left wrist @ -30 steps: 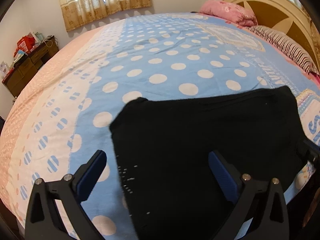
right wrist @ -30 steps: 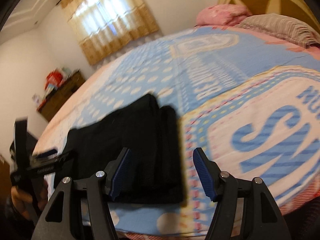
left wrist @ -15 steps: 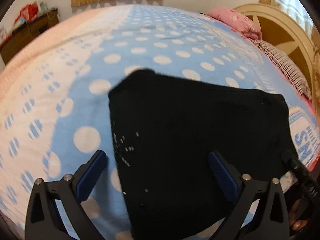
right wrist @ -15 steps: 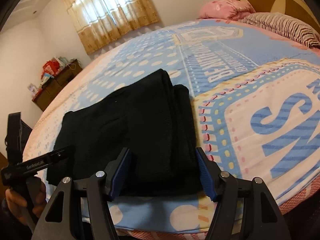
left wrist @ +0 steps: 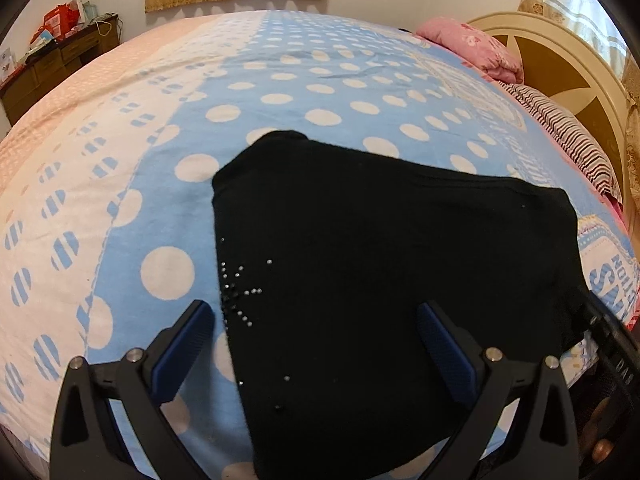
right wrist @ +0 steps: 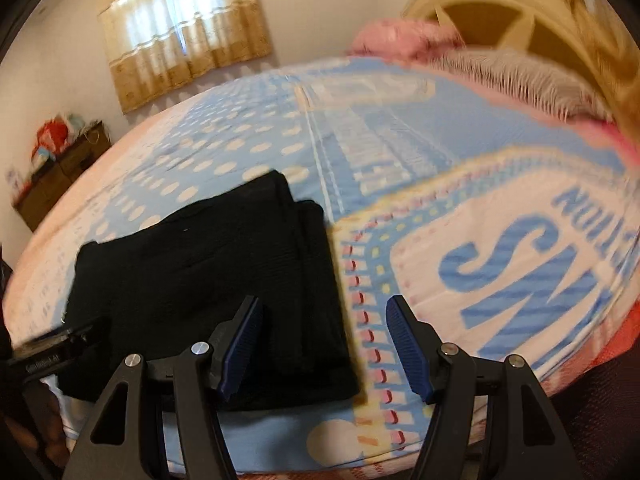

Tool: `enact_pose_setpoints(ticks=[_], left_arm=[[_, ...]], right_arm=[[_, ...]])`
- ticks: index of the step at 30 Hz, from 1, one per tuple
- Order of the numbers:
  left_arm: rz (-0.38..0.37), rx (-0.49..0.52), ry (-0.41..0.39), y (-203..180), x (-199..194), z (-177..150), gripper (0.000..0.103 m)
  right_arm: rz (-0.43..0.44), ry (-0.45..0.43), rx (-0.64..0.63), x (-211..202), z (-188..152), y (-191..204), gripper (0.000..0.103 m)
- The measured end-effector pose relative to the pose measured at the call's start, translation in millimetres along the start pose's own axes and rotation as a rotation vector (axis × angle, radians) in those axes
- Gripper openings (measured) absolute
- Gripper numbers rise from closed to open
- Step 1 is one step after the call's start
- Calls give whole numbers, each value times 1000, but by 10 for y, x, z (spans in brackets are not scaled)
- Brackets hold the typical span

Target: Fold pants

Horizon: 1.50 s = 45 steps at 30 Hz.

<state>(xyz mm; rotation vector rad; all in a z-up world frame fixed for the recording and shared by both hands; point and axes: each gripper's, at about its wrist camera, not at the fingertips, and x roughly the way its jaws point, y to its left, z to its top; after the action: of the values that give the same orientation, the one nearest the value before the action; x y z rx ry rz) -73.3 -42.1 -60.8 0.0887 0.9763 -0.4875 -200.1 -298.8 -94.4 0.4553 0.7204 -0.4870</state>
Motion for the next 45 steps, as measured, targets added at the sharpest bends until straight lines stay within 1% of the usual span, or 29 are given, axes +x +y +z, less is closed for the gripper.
enact_pose_setpoints(ticks=[2, 6, 7, 8, 9, 11, 13, 15, 17, 18, 20, 23, 24, 25, 26, 35, 45], left_arm=[[2, -2, 0, -2, 3, 0, 103], [8, 2, 2, -10, 16, 5, 103], [8, 1, 3, -10, 17, 7, 103], [8, 1, 4, -10, 19, 10, 103], [8, 1, 5, -13, 21, 13, 103], [7, 3, 6, -17, 24, 16, 103], [4, 10, 4, -24, 24, 14, 102], [-9, 22, -2, -46, 14, 11, 96], [-25, 37, -12, -85, -10, 10, 82], [-28, 51, -18, -110, -26, 9, 79], [-38, 81, -33, -160, -64, 5, 62], [-49, 89, -42, -196, -88, 6, 48], [-45, 92, -50, -203, -99, 5, 45], [-41, 95, -60, -209, -117, 5, 38], [-34, 104, -71, -219, -139, 9, 34], [-45, 86, -75, -177, -205, 22, 30], [-67, 66, -86, -140, -292, 76, 29]], right_arm=[[33, 17, 31, 16, -13, -39, 66], [99, 59, -11, 58, -70, 72, 66], [93, 59, -29, 62, -91, 109, 66], [76, 50, -54, 58, -111, 148, 63], [77, 46, -59, 56, -123, 159, 61], [96, 48, -54, 64, -122, 160, 48], [104, 48, -57, 63, -123, 173, 42], [93, 44, -83, 51, -128, 225, 38], [81, 36, -103, 29, -128, 272, 35], [73, 32, -115, 14, -123, 294, 35], [60, 25, -135, 4, -103, 335, 34], [30, 9, -173, -32, -92, 416, 33], [18, -1, -189, -54, -90, 451, 33], [10, -8, -200, -73, -87, 479, 33], [4, -17, -211, -96, -80, 506, 33], [-17, -38, -245, -190, -23, 604, 33], [-11, -82, -292, -330, 94, 794, 33]])
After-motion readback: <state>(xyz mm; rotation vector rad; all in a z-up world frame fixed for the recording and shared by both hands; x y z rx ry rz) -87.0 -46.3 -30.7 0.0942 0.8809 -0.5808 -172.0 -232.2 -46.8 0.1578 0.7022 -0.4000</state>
